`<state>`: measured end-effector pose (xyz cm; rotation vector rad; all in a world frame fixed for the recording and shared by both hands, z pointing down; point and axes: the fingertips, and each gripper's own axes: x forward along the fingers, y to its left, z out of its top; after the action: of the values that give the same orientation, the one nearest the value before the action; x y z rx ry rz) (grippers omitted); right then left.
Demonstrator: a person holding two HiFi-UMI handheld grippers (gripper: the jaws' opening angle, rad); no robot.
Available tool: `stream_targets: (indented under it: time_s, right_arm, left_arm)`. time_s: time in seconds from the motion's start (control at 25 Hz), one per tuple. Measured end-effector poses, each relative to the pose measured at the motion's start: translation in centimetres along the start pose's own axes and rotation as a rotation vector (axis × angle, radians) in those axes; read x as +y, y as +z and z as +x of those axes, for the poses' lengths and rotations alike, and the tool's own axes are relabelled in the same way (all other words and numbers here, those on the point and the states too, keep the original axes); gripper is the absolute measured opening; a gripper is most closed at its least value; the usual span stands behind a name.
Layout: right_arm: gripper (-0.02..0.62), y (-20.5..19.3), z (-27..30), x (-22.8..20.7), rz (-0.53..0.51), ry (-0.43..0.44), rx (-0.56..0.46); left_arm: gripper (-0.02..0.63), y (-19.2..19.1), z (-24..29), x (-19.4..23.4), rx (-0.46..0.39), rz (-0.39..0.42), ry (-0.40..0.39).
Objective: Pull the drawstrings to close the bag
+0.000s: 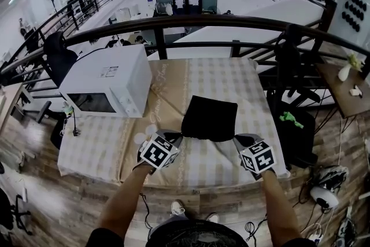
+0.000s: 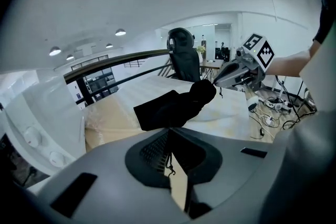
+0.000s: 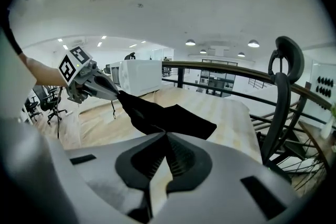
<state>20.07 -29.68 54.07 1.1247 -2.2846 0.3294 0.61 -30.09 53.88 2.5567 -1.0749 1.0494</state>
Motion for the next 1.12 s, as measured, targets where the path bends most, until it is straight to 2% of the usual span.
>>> stream_targets:
  time_s: [0.48, 0.84, 1.12]
  right_arm:
    - [0.021, 8.3, -3.0, -1.9, -0.059, -0.08, -0.157]
    - [0.021, 12.5, -4.8, -2.4, -0.086, -0.123, -0.235]
    - [0.021, 17.0, -7.0, -2.4, -0.11, -0.162, -0.323]
  left_arm:
    - [0.026, 7.7, -4.2, 3.4, -0.188, -0.039, 0.135]
    - [0.026, 12.3, -7.8, 5.0, -0.298, -0.038, 0.227]
    - [0.026, 15.1, -10.2, 5.8, -0.374, -0.072, 0.276]
